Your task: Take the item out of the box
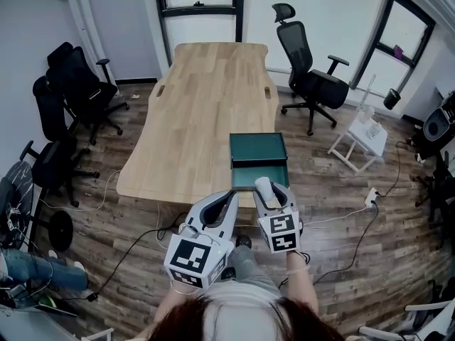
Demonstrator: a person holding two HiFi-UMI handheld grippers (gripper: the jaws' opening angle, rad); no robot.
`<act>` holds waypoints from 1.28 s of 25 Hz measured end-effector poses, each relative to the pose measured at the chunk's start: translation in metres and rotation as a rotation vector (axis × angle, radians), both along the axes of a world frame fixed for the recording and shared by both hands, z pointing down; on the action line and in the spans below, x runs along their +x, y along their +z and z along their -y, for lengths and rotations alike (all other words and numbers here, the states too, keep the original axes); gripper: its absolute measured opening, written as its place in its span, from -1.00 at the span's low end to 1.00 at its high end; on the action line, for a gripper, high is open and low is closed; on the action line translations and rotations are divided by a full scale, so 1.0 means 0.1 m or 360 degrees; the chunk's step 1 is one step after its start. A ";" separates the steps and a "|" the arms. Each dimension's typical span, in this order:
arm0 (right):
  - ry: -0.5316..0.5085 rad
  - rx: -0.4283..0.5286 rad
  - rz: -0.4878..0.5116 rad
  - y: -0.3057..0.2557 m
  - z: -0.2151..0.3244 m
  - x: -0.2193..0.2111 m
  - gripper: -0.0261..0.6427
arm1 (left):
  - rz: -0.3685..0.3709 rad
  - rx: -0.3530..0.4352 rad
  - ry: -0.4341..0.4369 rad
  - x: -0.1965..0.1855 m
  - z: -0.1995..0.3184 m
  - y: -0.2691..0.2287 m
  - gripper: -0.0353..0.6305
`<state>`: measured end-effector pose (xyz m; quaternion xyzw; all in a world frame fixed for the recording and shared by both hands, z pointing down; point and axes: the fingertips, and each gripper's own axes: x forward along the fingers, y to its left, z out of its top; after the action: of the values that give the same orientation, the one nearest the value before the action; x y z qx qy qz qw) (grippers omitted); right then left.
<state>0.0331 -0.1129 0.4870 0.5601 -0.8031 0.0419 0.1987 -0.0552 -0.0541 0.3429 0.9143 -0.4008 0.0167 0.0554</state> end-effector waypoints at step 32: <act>0.0039 0.0403 0.0238 -1.05 -0.88 0.00 -0.33 | -0.0042 0.0052 -0.0010 -0.14 -0.44 -0.09 -0.87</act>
<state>0.0332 -0.0249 0.3822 0.5859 -0.8076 -0.0157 0.0657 -0.0689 -0.0097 0.3341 0.9140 -0.4031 -0.0021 0.0457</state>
